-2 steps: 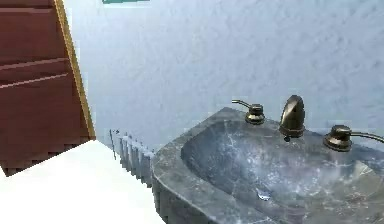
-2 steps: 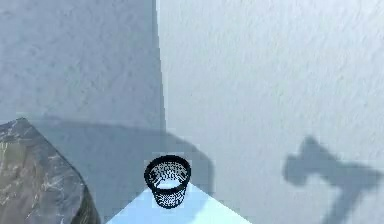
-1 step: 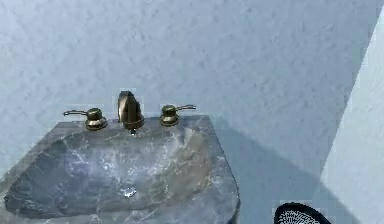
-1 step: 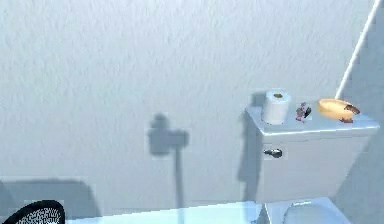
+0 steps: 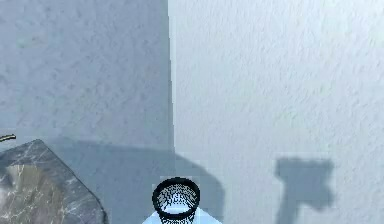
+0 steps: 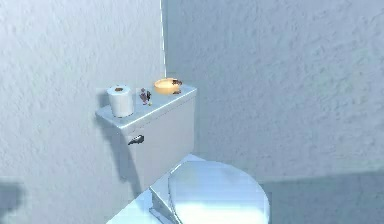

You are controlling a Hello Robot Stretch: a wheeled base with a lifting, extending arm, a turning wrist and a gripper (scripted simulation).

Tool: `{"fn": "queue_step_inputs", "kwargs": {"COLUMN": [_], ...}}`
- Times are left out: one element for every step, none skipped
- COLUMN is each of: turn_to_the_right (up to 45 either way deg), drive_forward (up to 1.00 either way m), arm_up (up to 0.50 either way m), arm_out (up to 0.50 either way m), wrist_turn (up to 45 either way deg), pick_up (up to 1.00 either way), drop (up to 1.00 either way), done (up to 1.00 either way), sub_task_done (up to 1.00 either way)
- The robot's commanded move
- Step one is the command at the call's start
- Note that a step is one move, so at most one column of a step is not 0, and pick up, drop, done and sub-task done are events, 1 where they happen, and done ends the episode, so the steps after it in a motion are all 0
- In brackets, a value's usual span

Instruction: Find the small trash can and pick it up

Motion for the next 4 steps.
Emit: {"fn": "queue_step_inputs", "kwargs": {"turn_to_the_right": [12.0,0.0,-6.0,0.0], "drive_forward": [0.00,0.20,0.00,0.35], "arm_up": [0.00,0.00,0.00,0.00], "arm_out": [0.00,0.00,0.00,0.00], "wrist_turn": [0.0,0.0,0.0,0.0], "pick_up": [0.00,0.00,0.00,0.00], "drop": [0.00,0.00,0.00,0.00], "done": [0.00,0.00,0.00,0.00], "sub_task_done": [0.00,0.00,0.00,0.00]}}
